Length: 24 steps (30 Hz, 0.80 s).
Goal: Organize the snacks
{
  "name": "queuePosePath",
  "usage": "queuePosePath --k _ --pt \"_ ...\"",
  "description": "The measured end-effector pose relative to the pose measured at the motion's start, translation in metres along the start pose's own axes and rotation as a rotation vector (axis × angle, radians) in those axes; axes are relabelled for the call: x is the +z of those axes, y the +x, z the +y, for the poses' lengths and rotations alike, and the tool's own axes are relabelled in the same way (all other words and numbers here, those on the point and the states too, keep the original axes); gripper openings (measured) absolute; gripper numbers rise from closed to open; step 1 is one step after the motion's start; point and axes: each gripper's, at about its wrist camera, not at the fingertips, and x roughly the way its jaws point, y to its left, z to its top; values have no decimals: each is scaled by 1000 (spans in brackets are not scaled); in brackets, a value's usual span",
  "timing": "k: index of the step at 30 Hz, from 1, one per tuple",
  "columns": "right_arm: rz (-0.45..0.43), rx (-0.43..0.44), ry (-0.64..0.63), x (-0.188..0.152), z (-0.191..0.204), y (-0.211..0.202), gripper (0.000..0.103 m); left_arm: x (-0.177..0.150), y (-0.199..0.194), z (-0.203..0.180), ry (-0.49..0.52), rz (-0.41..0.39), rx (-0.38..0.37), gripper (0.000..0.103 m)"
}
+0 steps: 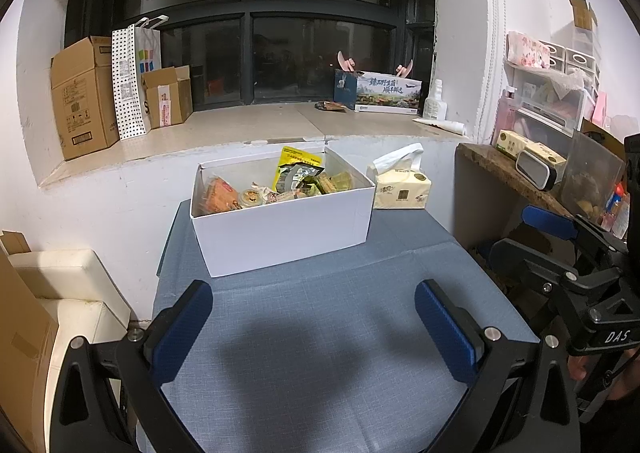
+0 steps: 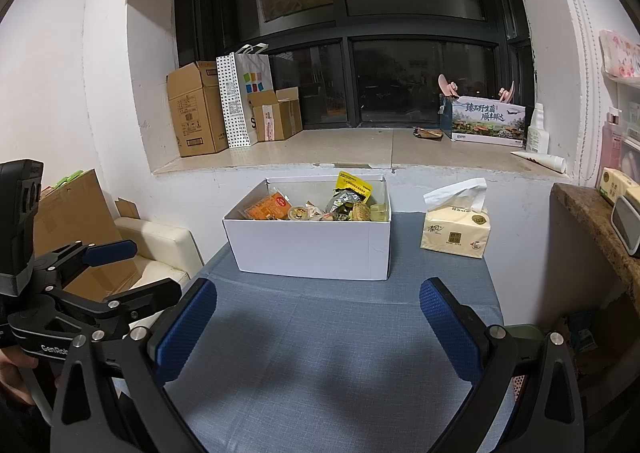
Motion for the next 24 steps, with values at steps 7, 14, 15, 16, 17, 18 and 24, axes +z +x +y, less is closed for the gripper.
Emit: queuePosePath --k 7,14,15,16,17,18,24 --pt "1 1 1 0 0 0 103 0 1 -1 6 2 -2 103" --pt "2 0 1 0 0 0 103 0 1 -2 8 4 -2 103" --pt "1 0 1 0 0 0 103 0 1 -2 9 4 -2 103" --pt "1 1 1 0 0 -1 103 0 1 -2 10 4 -2 103" --pt "2 1 1 0 0 0 103 0 1 -2 11 4 -3 103" --pt "1 0 0 0 0 0 103 0 1 -2 11 4 -2 103" --pt "2 0 2 -1 0 0 103 0 1 -1 9 6 -2 103"
